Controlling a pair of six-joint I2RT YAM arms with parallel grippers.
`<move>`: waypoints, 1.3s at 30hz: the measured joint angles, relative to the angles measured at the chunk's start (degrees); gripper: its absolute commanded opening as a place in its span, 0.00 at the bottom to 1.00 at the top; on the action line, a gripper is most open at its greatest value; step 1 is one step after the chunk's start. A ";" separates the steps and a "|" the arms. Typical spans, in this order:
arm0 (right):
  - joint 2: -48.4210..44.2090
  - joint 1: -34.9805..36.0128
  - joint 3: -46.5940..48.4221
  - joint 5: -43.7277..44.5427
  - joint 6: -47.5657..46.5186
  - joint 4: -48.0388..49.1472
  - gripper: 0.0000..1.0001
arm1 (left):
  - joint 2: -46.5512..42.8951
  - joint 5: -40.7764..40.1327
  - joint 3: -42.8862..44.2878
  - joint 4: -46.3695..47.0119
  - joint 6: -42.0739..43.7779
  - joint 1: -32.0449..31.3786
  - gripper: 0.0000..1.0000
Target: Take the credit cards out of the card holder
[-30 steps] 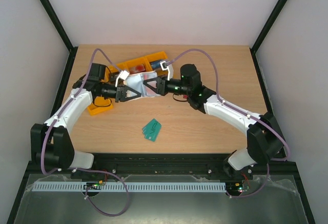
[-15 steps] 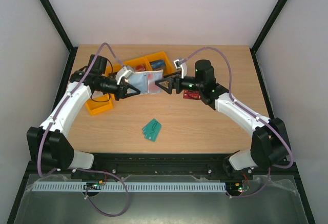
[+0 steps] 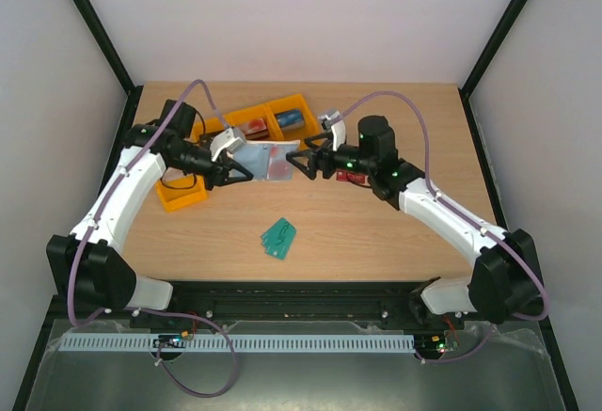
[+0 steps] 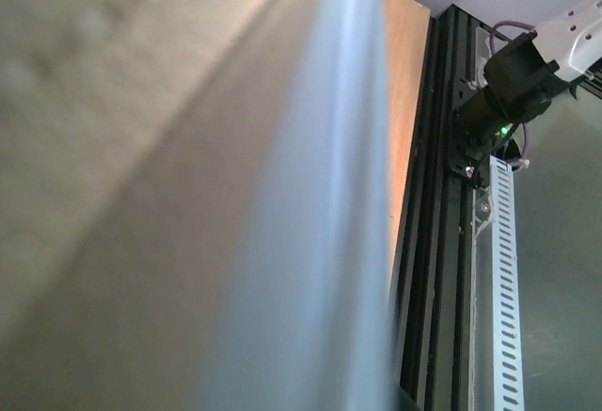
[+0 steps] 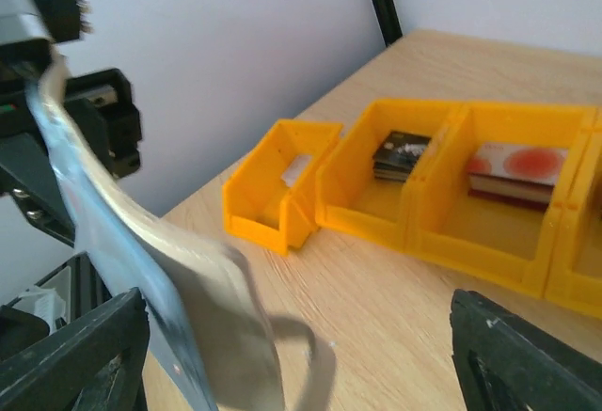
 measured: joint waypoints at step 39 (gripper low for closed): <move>1.33 3.23 -2.27 -0.17 -5.90 1.64 0.74 | 0.00 1.64 0.66 -4.17 4.57 -0.90 0.02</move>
